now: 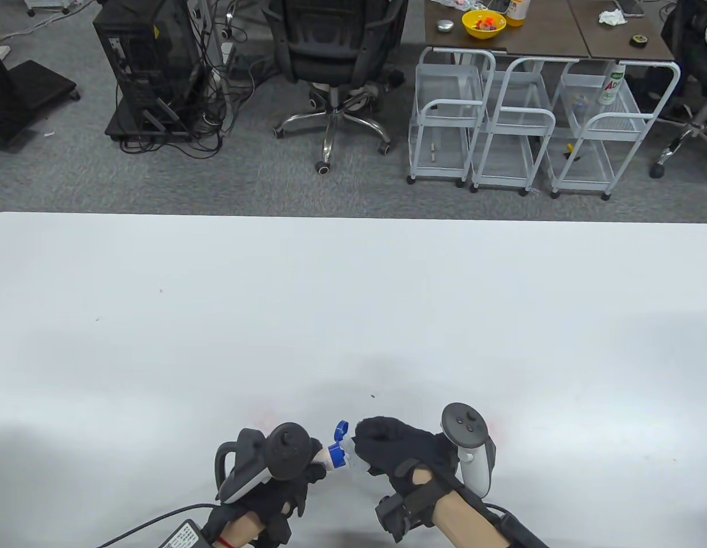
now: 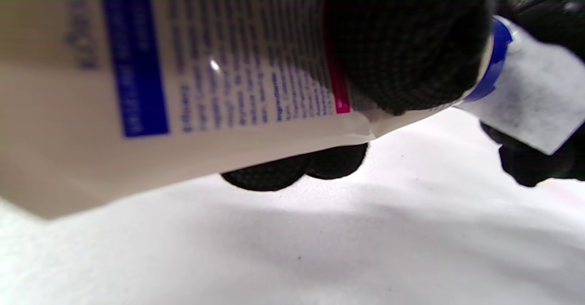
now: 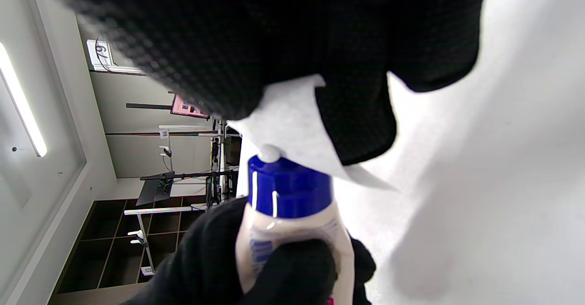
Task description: Squeeze hand cream onto cotton pad
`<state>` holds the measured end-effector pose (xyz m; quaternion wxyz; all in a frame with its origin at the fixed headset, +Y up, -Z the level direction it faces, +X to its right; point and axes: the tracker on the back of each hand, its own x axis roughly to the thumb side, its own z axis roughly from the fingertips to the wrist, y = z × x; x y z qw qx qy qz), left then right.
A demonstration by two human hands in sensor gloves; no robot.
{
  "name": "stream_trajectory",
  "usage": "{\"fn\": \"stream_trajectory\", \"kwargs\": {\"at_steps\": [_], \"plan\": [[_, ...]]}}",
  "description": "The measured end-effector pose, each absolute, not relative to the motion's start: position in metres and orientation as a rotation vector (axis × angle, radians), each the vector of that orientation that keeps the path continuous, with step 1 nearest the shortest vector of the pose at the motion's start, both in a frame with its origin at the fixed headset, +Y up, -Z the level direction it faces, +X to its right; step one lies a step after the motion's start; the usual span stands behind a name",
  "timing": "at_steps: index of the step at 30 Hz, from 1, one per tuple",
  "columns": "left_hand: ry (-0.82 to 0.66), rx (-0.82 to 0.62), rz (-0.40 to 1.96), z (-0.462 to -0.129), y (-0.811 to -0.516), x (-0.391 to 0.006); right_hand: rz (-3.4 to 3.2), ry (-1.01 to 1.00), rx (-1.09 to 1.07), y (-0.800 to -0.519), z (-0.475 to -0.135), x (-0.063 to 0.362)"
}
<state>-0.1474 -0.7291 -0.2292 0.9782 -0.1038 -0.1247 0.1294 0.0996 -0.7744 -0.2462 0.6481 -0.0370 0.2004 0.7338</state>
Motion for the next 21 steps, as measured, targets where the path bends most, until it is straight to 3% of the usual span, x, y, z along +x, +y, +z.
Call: {"fn": "stream_trajectory", "kwargs": {"at_steps": [4, 9, 13, 21], "plan": [[-0.202, -0.202, 0.339, -0.235, -0.73, -0.158, 1.631, 0.421, -0.114, -0.771, -0.25, 0.11], [-0.175, -0.27, 0.712, -0.247, -0.73, -0.182, 1.62, 0.375, -0.139, -0.768, -0.253, 0.126], [-0.194, -0.317, 0.964, -0.252, -0.73, -0.196, 1.622, 0.361, -0.144, -0.767, -0.255, 0.132], [-0.291, -0.509, 1.187, -0.257, -0.738, -0.202, 1.653, 0.373, -0.123, -0.768, -0.254, 0.13]]}}
